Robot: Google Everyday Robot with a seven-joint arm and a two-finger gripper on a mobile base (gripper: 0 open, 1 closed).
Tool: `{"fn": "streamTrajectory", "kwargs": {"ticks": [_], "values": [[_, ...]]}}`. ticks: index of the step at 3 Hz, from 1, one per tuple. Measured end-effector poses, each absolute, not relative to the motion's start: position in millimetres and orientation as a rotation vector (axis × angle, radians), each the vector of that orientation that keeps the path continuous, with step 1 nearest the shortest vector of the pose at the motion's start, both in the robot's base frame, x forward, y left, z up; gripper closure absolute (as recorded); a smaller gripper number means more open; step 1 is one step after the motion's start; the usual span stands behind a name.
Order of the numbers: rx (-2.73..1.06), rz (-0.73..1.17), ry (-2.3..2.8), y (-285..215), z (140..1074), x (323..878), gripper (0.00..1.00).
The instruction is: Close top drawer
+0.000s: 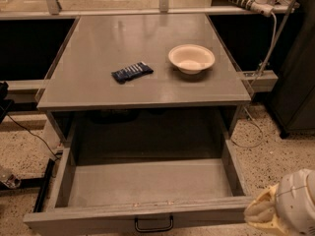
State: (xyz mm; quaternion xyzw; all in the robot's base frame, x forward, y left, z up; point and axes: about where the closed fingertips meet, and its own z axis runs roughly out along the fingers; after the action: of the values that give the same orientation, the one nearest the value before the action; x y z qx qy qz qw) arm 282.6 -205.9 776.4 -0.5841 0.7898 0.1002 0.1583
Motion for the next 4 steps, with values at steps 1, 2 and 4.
{"fn": "streamTrajectory", "kwargs": {"ticks": [1,2,4], "values": [[-1.636,0.323,2.223,-189.8,747.4,280.5,1.0],[-1.609,0.335,2.148,-171.1,723.5,287.7,1.0],[-1.577,0.332,2.109,-163.6,672.6,298.1,1.0]]}}
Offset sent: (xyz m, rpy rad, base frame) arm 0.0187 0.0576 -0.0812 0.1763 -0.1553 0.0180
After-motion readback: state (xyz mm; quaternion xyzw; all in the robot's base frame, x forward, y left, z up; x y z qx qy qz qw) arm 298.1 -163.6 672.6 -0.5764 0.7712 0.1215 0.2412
